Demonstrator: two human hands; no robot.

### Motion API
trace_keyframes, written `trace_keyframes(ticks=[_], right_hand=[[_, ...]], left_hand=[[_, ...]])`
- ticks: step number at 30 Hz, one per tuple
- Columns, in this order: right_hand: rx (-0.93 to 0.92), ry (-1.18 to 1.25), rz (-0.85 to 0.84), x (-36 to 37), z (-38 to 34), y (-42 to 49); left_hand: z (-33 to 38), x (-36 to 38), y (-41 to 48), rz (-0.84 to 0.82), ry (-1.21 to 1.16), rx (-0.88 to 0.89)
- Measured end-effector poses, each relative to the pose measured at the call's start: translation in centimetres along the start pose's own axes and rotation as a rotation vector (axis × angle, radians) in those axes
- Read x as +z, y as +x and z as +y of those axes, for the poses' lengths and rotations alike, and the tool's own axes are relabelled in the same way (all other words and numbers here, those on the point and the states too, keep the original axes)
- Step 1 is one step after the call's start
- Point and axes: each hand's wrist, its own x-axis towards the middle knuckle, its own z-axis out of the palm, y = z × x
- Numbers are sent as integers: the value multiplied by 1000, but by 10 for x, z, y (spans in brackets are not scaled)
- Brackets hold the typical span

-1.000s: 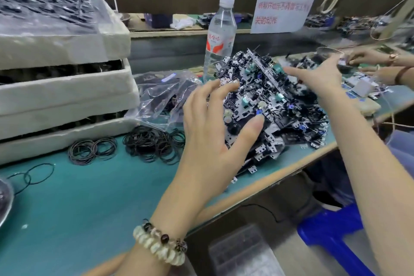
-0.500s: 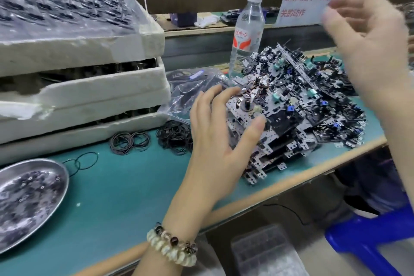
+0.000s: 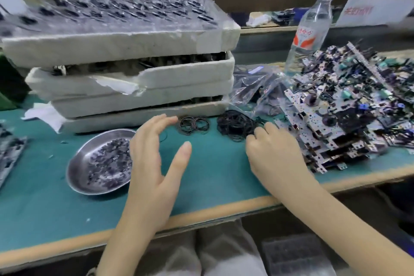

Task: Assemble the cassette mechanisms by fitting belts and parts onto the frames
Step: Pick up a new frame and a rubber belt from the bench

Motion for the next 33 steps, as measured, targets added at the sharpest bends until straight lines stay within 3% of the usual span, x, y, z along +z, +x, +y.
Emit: trace_keyframes(ticks=[6, 12, 15, 19, 22, 27, 33], right_hand=[[70, 4, 254, 18, 0, -3], [93, 214, 434, 17, -17, -2], [96, 294, 438, 15, -32, 2], [41, 422, 411, 16, -54, 5], [20, 523, 372, 15, -73, 9], [-28, 622, 339, 10, -103, 18], [-28, 676, 312, 8, -112, 23]], left_hand=[[-11, -38, -19, 0, 110, 22], [-25, -75, -29, -26, 329, 103], [-40, -101, -23, -24, 592, 197], [-70, -142, -6, 30, 1152, 332], [-85, -168, 6, -71, 1503, 209], [-94, -184, 17, -282, 1814, -56], [-95, -185, 28, -324, 2011, -65]])
